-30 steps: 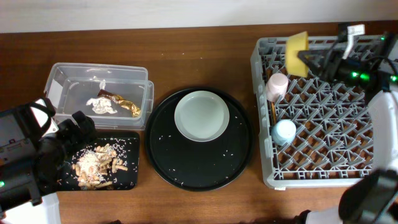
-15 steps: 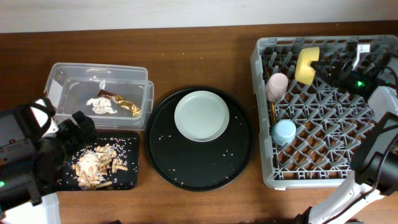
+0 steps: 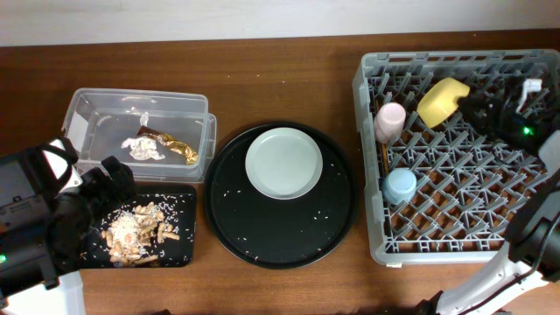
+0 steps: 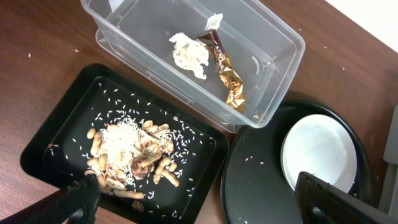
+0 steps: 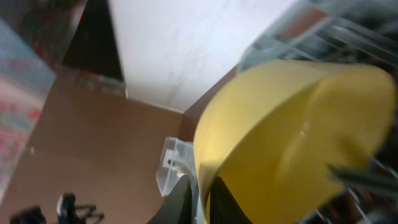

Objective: Sort waste into correct bins and load items into the dishwasher rack
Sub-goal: 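Carry the yellow bowl to the rack and set it upside down, then release the bowl and move the right gripper to the white plate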

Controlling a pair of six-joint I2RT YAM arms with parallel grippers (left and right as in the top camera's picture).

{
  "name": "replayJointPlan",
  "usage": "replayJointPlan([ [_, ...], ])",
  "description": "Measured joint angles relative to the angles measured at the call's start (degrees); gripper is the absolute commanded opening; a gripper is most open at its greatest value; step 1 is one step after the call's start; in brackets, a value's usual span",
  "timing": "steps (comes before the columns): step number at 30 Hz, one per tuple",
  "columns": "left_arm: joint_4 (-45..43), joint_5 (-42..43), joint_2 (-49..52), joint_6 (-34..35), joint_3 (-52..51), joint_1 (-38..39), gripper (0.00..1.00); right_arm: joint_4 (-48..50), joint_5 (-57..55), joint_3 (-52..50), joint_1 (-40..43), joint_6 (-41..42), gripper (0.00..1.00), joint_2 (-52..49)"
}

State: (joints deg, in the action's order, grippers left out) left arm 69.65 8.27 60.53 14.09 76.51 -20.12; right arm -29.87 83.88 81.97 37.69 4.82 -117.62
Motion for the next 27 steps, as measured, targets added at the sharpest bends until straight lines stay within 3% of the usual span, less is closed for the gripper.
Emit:
replayJointPlan([
  [1,0.02,0.0,0.0,0.0,0.0,0.0,0.99,-2.08,-0.96,0.0,0.7,0.04,0.05,0.0],
  [6,0.0,0.0,0.0,0.0,0.0,-0.02,1.0,-11.1,-10.25,0.0,3.32,0.44,0.04,0.0],
  [12,0.0,0.0,0.0,0.0,0.0,-0.02,0.99,-14.19,-22.21,0.39,6.05,1.38,0.04,0.0],
  [18,0.02,0.0,0.0,0.0,0.0,0.0,0.99,-23.71,-32.89,8.41,6.23,0.9,0.04,1.38],
  [23,0.02,0.0,0.0,0.0,0.0,0.0,0.99,-28.81,-42.95,15.74,1.55,-2.47,0.05,5.77],
  [27,0.0,0.0,0.0,0.0,0.0,-0.02,0.99,-28.11,-52.28,18.34,-8.46,-7.23,0.05,7.78],
])
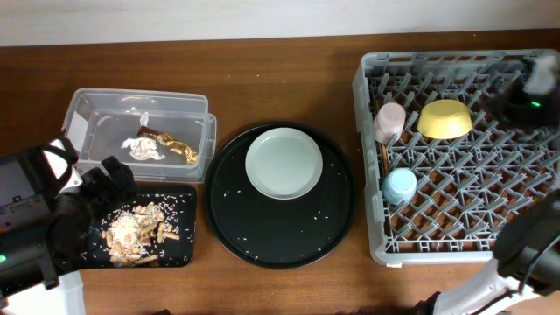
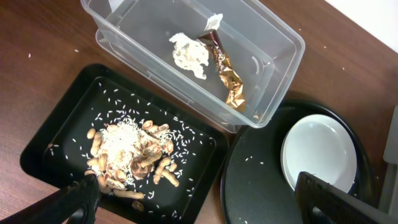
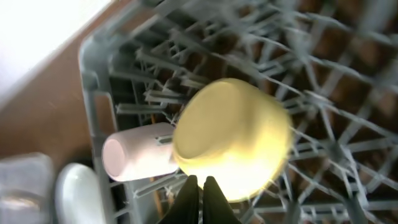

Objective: Sort waste into correct bins and load items into the dishwasher rack
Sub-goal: 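Release the bowl and move the right gripper to the white plate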

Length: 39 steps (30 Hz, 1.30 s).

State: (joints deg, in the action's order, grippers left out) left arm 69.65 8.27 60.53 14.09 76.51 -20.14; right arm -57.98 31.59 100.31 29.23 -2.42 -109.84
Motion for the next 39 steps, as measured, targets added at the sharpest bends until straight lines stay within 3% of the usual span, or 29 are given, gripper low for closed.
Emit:
replayJointPlan([
  [7,0.0,0.0,0.0,0.0,0.0,0.02,0.99,5.79,-20.04,-0.02,-14.08,-4.2,0.13,-0.04],
  [15,0.0,-0.02,0.0,0.0,0.0,0.02,0.99,4.48,-30.27,-0.02,-15.21,-4.85,0.13,-1.88],
  [33,0.0,-0.02,0.0,0.0,0.0,0.02,0.99,-9.64,-31.36,0.63,-13.62,-2.47,0.14,-3.69],
  [36,0.0,-0.02,0.0,0.0,0.0,0.02,0.99,-12.94,-27.12,4.31,-13.62,-1.44,0.15,-3.67],
  [39,0.0,0.0,0.0,0.0,0.0,0.02,0.99,-17.14,-17.22,9.92,-13.97,-0.79,0.23,-2.82],
])
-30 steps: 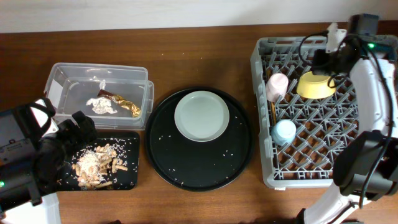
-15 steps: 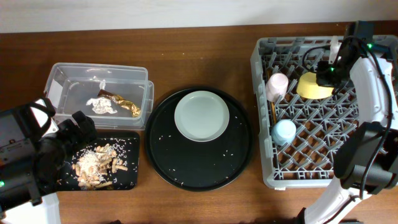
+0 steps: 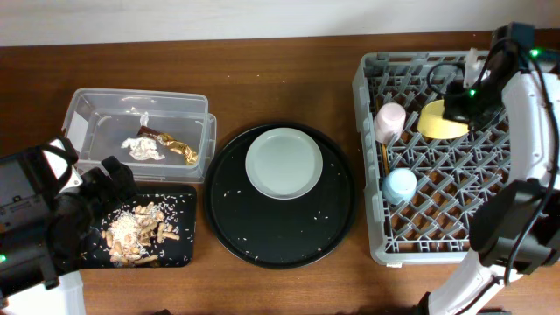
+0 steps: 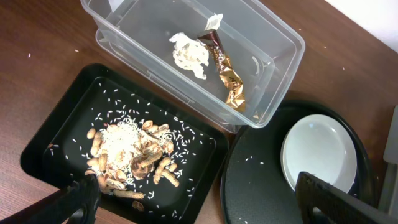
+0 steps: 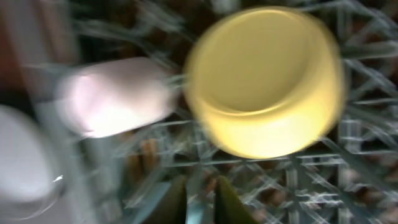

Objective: Sort waste into correct bins and load items into the dishwasher rack
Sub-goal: 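Release the bowl and move the right gripper to the white plate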

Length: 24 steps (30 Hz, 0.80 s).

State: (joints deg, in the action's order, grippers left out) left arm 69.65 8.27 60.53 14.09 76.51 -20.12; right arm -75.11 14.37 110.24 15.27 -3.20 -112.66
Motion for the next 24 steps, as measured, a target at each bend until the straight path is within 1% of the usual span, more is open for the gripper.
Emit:
replayJointPlan([
  [3,0.0,-0.02,0.0,0.0,0.0,-0.02,0.99,-3.13,7.45,1.92,-1.79,0.09,0.34,1.79],
  [4,0.0,-0.02,0.0,0.0,0.0,0.0,0.99,-4.37,9.27,2.08,-2.64,0.09,0.45,2.21],
  [5,0.0,-0.02,0.0,0.0,0.0,-0.02,0.99,-5.62,11.21,2.1,-3.91,0.02,0.98,2.6],
  [6,0.0,-0.02,0.0,0.0,0.0,0.0,0.99,-6.88,14.86,2.1,-6.75,0.13,0.98,2.8],
  [8,0.0,-0.02,0.0,0.0,0.0,0.0,0.99,-7.82,17.77,2.08,-9.64,0.37,0.98,2.78],
  [14,0.0,-0.02,0.0,0.0,0.0,0.0,0.99,-7.67,22.12,2.05,-19.93,0.22,0.97,2.78],
  [15,0.0,-0.02,0.0,0.0,0.0,0.0,0.99,-7.52,22.36,2.05,-21.35,0.24,0.87,2.78],
  [16,0.0,-0.02,0.0,0.0,0.0,0.0,0.99,-7.45,22.53,2.05,-22.64,0.26,0.74,2.78],
  [17,0.0,-0.02,0.0,0.0,0.0,0.0,0.99,-7.39,22.73,2.05,-23.82,0.42,0.66,2.78],
  [20,0.0,-0.02,0.0,0.0,0.0,0.0,0.99,-7.43,21.05,2.05,-27.02,1.86,0.62,2.78],
  [22,0.0,-0.02,0.0,0.0,0.0,0.0,0.99,-7.17,15.39,2.05,-29.22,5.66,0.59,2.78],
  [24,0.0,-0.02,0.0,0.0,0.0,0.0,0.99,-6.08,9.07,1.88,-31.1,10.03,0.59,2.78],
])
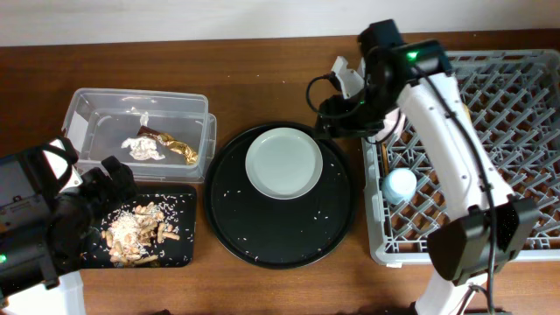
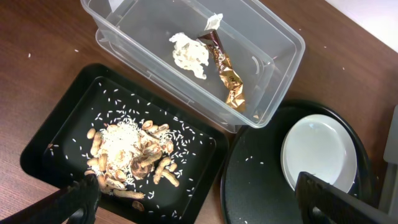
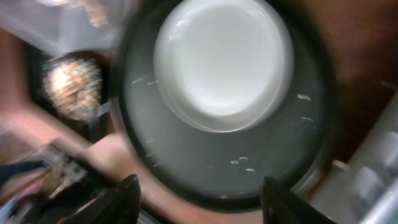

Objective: Sort waste into correct bins and load items into the dishwasher rack
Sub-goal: 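Release the bowl and move the right gripper to the white plate, then grasp the edge of the white plate with the right gripper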

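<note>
A white plate (image 1: 283, 163) lies on the round black tray (image 1: 262, 236), which is dotted with rice grains. My right gripper (image 1: 334, 115) hovers over that tray's right edge, next to the plate. In the blurred right wrist view it is open (image 3: 205, 202) and empty, with the plate (image 3: 224, 62) ahead of it. My left gripper (image 2: 199, 208) is open and empty over the rectangular black tray (image 2: 56, 134) of peanuts and rice (image 2: 134, 155). The dish rack (image 1: 490, 201) holds a blue cup (image 1: 401, 185). The arm hides the yellow bowl.
A clear plastic bin (image 1: 87, 105) at the back left holds a gold wrapper (image 1: 179, 147) and a crumpled tissue (image 1: 143, 150). My right arm (image 1: 455, 166) stretches across the rack's left half. Bare wooden table (image 1: 280, 79) lies behind the round tray.
My right gripper was over the rack by the yellow bowl. It now stands to the left, open over the round tray's right edge beside the plate. The left arm has not moved.
At first the yellow bowl hung tilted at my right gripper over the rack's back. Then it lay in the rack with the gripper off it. Later the gripper was above the bowl, and now it is over the round tray.
</note>
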Controlling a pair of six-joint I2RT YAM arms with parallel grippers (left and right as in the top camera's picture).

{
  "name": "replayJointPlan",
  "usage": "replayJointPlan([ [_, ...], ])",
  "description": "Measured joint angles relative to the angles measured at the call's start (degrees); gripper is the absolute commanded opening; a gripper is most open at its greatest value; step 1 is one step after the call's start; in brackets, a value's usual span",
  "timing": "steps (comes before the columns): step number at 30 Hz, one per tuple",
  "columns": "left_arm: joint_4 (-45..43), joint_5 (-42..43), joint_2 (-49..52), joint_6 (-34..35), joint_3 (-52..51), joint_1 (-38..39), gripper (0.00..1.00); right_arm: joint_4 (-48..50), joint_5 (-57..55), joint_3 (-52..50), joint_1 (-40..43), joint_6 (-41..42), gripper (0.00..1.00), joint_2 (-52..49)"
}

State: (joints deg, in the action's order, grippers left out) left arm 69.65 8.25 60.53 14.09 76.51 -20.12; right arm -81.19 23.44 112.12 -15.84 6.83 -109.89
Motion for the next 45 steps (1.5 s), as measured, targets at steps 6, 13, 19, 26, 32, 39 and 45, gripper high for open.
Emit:
replayJointPlan([
  [6,0.0,0.0,0.0,0.0,0.0,0.0,0.99,8.09,-13.64,-5.7,-6.6,8.87,0.39,-0.09],
  [13,0.0,0.0,0.0,0.0,0.0,-0.02,0.99,20.31,-19.19,-17.0,-9.62,13.4,0.39,-0.22],
  [19,0.0,-0.04,0.0,0.0,0.0,0.0,1.0,33.79,-21.44,-27.34,-9.62,14.21,0.39,-0.22],
  [26,0.0,-0.15,0.0,0.0,0.0,-0.02,0.99,45.07,-26.1,-37.0,-9.62,14.19,0.38,-0.22],
  [32,0.0,-0.15,0.0,0.0,0.0,0.0,0.99,50.23,-27.08,-40.74,-9.62,14.36,0.27,-0.24],
  [39,0.0,-0.15,0.0,0.0,0.0,-0.02,0.99,51.3,-27.12,-41.09,-9.62,14.38,0.25,-0.26],
  [45,0.0,-0.15,0.0,0.0,0.0,0.0,0.99,52.24,-27.12,-41.09,-9.62,14.4,0.18,-2.89],
])
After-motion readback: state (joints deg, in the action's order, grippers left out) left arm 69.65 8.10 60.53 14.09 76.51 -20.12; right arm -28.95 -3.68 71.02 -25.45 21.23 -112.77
